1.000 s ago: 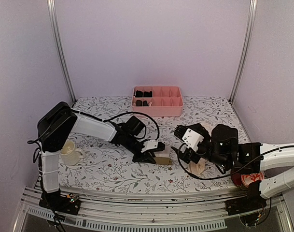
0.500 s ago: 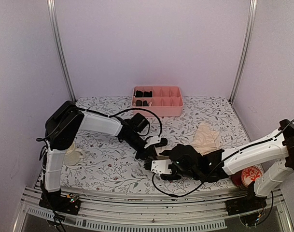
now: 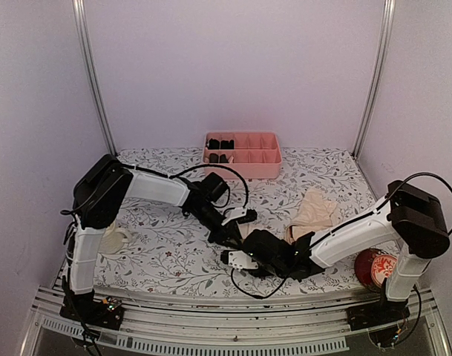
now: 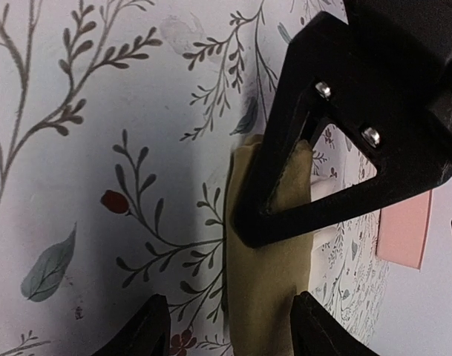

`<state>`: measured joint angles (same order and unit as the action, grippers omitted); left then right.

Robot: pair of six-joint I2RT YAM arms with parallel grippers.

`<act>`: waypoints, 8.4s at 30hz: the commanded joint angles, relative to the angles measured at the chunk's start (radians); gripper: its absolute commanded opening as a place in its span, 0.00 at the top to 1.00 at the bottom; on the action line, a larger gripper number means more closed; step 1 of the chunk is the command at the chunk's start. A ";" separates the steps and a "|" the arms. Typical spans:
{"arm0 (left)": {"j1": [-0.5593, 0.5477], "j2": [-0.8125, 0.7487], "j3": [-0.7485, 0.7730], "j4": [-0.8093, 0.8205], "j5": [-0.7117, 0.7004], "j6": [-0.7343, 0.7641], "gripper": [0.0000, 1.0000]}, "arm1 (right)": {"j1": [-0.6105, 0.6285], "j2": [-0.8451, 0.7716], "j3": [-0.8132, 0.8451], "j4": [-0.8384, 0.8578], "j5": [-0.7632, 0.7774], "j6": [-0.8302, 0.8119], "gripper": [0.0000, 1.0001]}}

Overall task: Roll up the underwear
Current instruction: Roll the underwear at the center of the board.

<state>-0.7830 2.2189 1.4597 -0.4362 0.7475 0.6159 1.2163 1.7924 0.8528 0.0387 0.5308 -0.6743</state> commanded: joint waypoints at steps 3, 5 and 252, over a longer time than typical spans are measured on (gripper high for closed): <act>0.001 0.099 -0.045 -0.162 -0.105 -0.008 1.00 | -0.026 0.074 0.029 0.003 0.045 -0.003 0.45; 0.002 0.100 -0.044 -0.162 -0.105 -0.008 1.00 | -0.026 0.081 0.034 -0.001 0.042 -0.004 0.49; -0.061 -0.356 -0.838 1.121 -0.346 0.021 0.10 | -0.146 0.030 0.041 -0.246 -0.490 0.156 0.92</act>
<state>-0.8753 1.8717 0.6548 0.6388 0.3763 0.6823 1.0527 1.8084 0.9432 -0.0837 0.1520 -0.5602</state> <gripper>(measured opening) 0.888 0.112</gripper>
